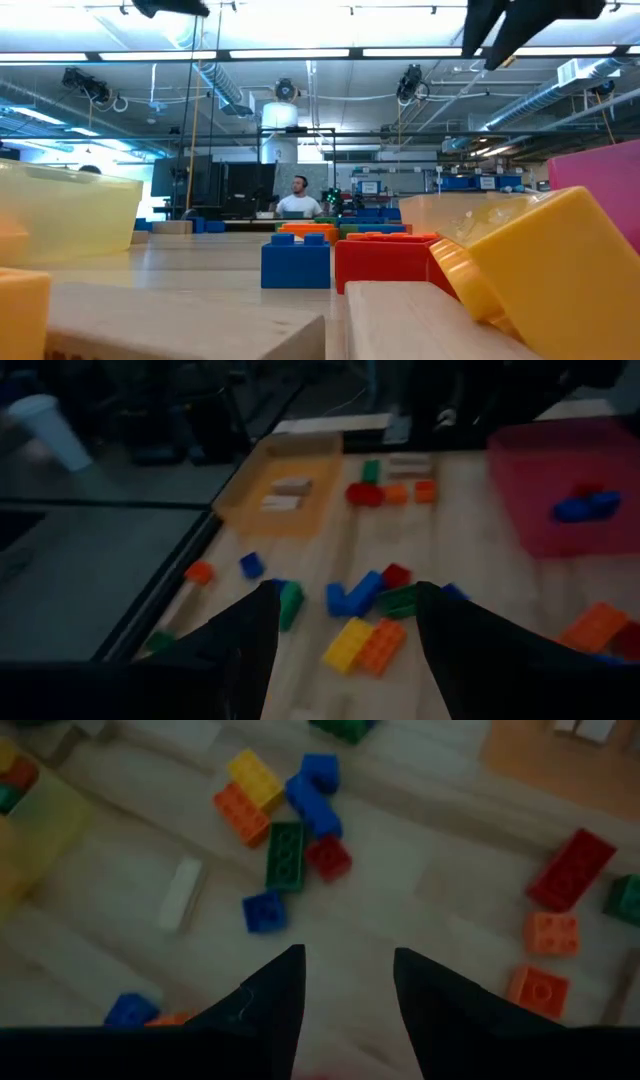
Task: Sort blocks by size
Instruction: Put the brown block into the orange bin
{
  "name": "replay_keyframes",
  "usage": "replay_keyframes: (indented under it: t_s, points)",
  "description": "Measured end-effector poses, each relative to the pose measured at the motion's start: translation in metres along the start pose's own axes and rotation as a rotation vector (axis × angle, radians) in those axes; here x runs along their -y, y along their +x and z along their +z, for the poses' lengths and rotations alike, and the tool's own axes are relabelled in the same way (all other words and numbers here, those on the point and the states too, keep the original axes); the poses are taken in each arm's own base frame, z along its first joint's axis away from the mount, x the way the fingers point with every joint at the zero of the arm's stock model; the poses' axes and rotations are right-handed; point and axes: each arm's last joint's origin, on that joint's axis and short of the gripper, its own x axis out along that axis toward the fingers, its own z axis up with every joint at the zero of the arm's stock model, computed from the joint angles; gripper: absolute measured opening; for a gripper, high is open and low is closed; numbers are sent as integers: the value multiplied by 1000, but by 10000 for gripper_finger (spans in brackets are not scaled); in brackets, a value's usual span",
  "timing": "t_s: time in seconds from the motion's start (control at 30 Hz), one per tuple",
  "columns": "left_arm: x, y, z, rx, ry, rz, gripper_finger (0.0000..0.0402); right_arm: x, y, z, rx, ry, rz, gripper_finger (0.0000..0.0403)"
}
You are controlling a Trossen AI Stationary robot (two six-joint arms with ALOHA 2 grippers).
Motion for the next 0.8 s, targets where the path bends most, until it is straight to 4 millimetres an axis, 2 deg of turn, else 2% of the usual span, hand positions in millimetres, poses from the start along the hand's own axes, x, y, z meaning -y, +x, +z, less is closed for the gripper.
replay_keyframes:
  t_s: [0.23,0.43,0.6,0.8]
  points:
    - [-30,-20,-6,-9,-38,36,239,2,14,25,-5,54,-45,171]
    - [-53,-44,-10,40,-93,50,239,3,23,39,-60,27,-44,171]
    - [-57,-48,-11,53,-110,59,239,6,27,45,-74,21,-71,172]
    - [-53,-41,-10,29,-95,60,239,7,29,49,-71,36,-78,173]
